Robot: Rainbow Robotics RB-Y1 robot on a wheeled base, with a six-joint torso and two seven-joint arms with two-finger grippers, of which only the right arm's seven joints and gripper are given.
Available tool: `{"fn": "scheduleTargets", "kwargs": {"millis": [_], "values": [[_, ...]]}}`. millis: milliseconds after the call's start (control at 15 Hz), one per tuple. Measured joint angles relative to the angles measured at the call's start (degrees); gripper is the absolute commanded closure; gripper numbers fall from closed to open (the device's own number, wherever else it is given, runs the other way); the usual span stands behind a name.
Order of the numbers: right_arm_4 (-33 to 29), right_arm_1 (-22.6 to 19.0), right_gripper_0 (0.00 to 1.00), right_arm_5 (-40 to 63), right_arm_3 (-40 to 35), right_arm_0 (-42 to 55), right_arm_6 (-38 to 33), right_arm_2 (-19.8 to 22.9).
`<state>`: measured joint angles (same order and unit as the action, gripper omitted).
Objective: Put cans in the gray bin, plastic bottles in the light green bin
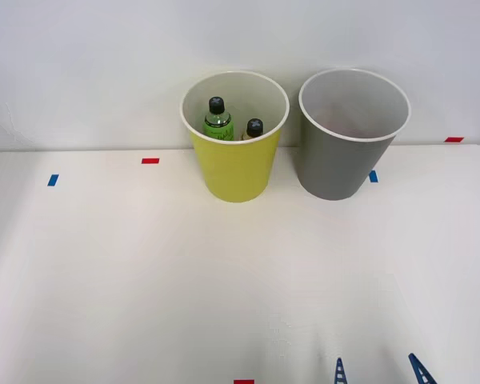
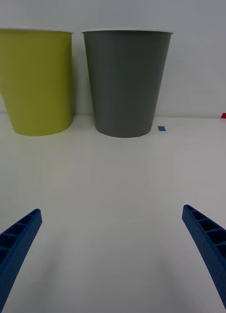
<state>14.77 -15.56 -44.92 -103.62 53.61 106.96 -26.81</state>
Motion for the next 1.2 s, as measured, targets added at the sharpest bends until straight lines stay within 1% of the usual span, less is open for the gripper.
{"fn": "scheduleTargets", "kwargs": {"millis": [1200], "values": [[0.0, 0.0, 0.00, 0.0, 0.0, 0.0, 0.0, 0.0]]}}
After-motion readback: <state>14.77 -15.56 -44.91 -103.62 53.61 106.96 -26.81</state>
